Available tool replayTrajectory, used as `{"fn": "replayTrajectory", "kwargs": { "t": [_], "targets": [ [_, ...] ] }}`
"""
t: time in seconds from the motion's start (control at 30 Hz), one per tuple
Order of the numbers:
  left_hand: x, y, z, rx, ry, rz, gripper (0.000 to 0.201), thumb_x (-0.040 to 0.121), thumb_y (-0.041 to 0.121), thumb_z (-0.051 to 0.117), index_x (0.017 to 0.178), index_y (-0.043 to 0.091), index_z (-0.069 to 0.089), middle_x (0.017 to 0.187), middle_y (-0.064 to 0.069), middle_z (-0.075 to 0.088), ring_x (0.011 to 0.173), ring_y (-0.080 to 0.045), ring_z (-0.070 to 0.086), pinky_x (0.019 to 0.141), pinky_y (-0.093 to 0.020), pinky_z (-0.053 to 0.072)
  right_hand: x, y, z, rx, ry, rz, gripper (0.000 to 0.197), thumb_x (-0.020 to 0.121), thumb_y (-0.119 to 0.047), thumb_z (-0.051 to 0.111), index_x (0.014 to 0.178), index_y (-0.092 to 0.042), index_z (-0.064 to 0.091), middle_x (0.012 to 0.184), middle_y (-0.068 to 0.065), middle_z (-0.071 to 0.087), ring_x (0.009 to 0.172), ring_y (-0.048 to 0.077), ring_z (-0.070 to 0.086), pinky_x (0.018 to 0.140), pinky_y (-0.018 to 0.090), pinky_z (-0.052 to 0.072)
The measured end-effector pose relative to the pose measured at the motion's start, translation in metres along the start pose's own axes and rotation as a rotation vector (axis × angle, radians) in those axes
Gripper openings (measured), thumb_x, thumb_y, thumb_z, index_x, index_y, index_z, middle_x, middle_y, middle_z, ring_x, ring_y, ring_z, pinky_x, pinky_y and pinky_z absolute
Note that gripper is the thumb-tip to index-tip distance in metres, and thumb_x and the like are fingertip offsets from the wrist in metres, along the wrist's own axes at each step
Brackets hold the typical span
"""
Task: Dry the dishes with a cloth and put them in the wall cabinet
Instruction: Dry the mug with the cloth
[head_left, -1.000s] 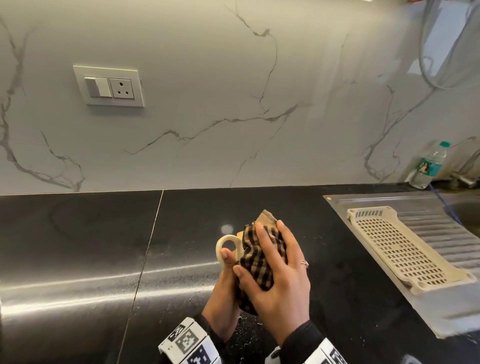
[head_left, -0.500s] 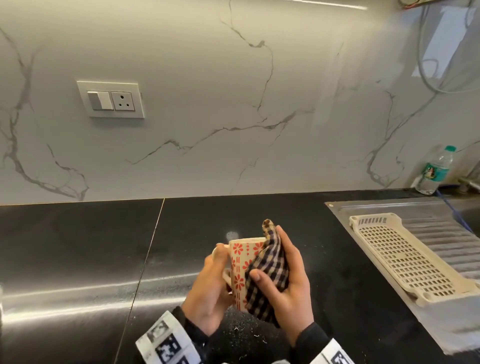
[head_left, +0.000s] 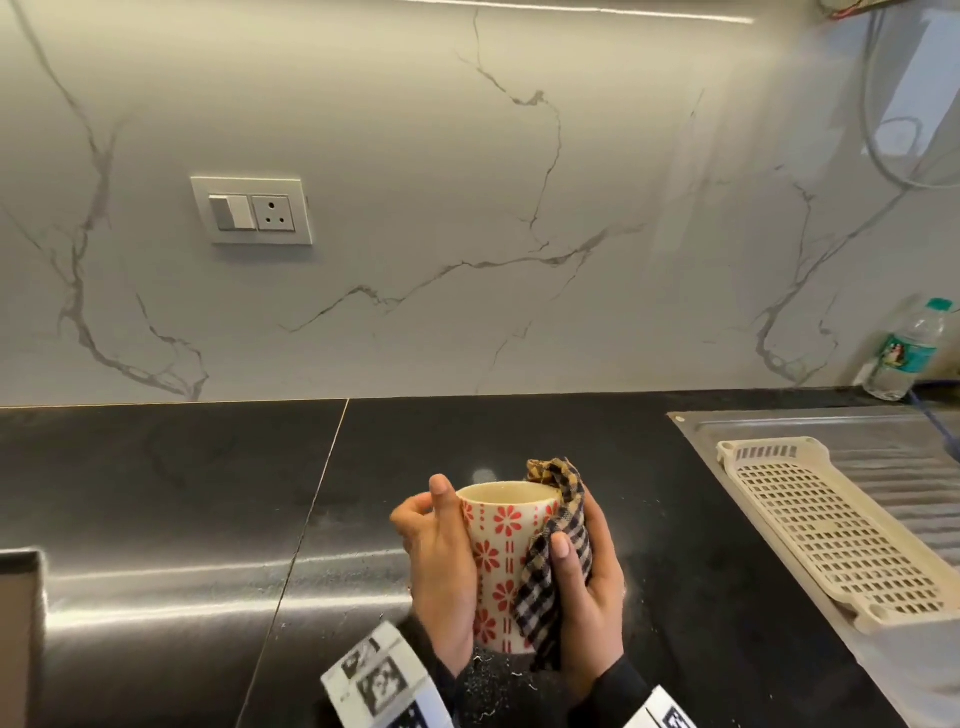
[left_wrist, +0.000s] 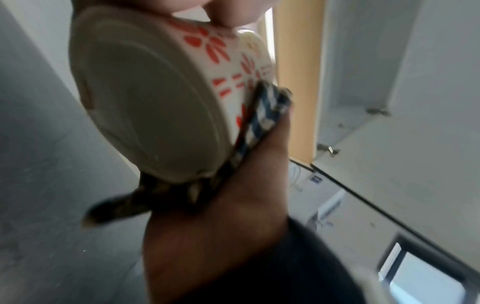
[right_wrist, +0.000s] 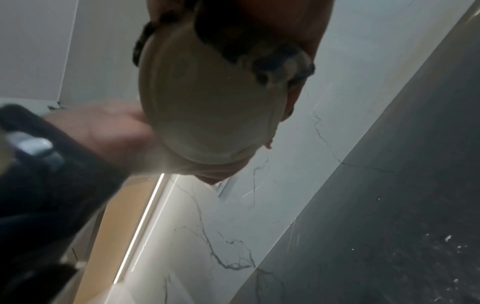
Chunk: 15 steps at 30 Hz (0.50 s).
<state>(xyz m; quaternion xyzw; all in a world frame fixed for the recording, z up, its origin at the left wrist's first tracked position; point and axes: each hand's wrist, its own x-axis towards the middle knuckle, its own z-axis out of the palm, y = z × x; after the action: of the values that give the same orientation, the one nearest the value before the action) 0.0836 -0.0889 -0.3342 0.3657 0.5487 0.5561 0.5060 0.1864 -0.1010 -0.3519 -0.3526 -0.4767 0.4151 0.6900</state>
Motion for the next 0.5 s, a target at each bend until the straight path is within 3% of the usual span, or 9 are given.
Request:
{"fn": "replayTrajectory", "kwargs": {
  "t": [0.07, 0.13, 0.2, 0.27, 0.37, 0.5],
  "targets": [
    [-0.011, -0.003, 0.002, 0.062, -0.052, 0.084, 0.098, 0.039, 0.098, 0.039, 0.106, 0.027, 0.035, 0.118, -0.011, 0.050, 0.105, -0.022, 0.058, 0.087, -0.044, 0.052, 0.001, 0.001, -0.001, 0.011, 0.007, -0.042, 0.076, 0.055, -0.076, 0.066, 0.116, -0.031, 0.058, 0.114, -0.013, 0.065, 0.099, 0.003, 0.063, 0.077, 0.012, 0.050],
    [-0.023, -0.003, 0.003, -0.048, -0.190, 0.094, 0.099, 0.033, 0.085, 0.066, 0.112, 0.032, 0.040, 0.116, -0.007, 0.058, 0.104, -0.018, 0.062, 0.085, -0.035, 0.055, 0.004, 0.001, -0.003, -0.047, -0.008, -0.108, 0.066, 0.063, -0.071, 0.064, 0.119, -0.036, 0.057, 0.119, -0.010, 0.063, 0.105, 0.008, 0.062, 0.082, 0.018, 0.051],
    [-0.026, -0.004, 0.004, -0.226, -0.307, 0.060, 0.106, 0.027, 0.068, 0.082, 0.117, 0.025, 0.047, 0.105, -0.004, 0.070, 0.097, -0.015, 0.067, 0.075, -0.027, 0.056, 0.006, 0.000, -0.004, -0.167, -0.026, -0.193, 0.063, 0.072, -0.067, 0.060, 0.125, -0.034, 0.051, 0.123, -0.007, 0.061, 0.112, 0.013, 0.059, 0.090, 0.030, 0.051],
    [-0.020, -0.003, 0.002, -0.346, -0.383, 0.053, 0.108, 0.031, 0.059, 0.087, 0.121, 0.011, 0.052, 0.106, -0.009, 0.070, 0.099, -0.020, 0.067, 0.072, -0.025, 0.055, 0.006, -0.002, -0.006, -0.295, -0.051, -0.293, 0.064, 0.079, -0.064, 0.055, 0.132, -0.031, 0.045, 0.128, -0.001, 0.058, 0.117, 0.019, 0.056, 0.093, 0.041, 0.050],
    [-0.013, 0.002, -0.005, -0.466, -0.405, 0.065, 0.108, 0.040, 0.052, 0.089, 0.125, -0.002, 0.051, 0.115, -0.022, 0.064, 0.104, -0.031, 0.063, 0.078, -0.030, 0.054, 0.002, -0.006, -0.007, -0.380, -0.085, -0.441, 0.066, 0.081, -0.059, 0.055, 0.137, -0.029, 0.039, 0.132, 0.007, 0.052, 0.121, 0.026, 0.053, 0.094, 0.043, 0.048],
    [-0.011, 0.005, -0.014, -0.575, -0.479, 0.042, 0.099, 0.020, 0.047, 0.093, 0.103, -0.001, 0.067, 0.101, -0.024, 0.068, 0.089, -0.031, 0.068, 0.067, -0.034, 0.057, -0.005, -0.007, -0.005, -0.232, -0.104, -0.451, 0.068, 0.078, -0.059, 0.061, 0.136, -0.028, 0.043, 0.130, 0.006, 0.055, 0.119, 0.028, 0.055, 0.093, 0.041, 0.049]
  ]
}}
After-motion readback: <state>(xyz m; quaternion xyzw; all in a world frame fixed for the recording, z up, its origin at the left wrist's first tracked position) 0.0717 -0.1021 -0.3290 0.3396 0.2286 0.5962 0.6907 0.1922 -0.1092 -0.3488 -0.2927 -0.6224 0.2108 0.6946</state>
